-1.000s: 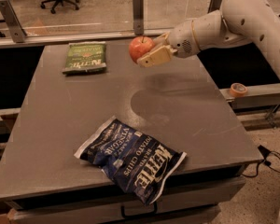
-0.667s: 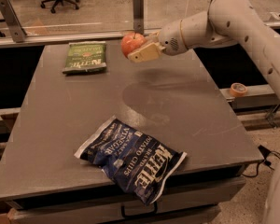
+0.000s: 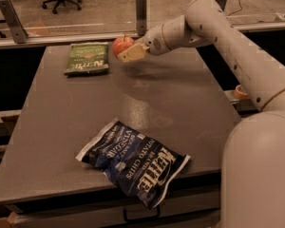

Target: Move apple near green jalapeno chip bag

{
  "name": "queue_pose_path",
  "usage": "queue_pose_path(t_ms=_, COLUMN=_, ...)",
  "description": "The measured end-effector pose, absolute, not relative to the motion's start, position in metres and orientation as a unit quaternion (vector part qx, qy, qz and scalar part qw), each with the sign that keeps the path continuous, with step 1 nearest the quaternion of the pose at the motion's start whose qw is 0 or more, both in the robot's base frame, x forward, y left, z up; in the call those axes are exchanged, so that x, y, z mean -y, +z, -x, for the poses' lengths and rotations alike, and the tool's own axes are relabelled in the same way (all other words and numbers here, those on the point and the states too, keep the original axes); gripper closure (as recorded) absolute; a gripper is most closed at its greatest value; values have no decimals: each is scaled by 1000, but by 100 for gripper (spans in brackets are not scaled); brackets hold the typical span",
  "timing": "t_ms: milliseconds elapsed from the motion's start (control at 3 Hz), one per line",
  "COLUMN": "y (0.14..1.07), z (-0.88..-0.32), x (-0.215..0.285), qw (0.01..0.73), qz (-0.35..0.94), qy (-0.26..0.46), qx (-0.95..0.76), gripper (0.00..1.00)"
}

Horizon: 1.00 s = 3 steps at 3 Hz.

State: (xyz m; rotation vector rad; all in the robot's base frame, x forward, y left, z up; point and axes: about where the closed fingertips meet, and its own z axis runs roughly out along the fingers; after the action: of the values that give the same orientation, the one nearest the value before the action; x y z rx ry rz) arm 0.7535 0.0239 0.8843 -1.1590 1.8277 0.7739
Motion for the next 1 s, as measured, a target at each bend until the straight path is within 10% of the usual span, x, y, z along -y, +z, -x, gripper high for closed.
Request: queue_pose_path(t_ms=1000, y=859, z=-761, x=-52, qw=374, qz=466, qy=331, qx=-730, gripper=28)
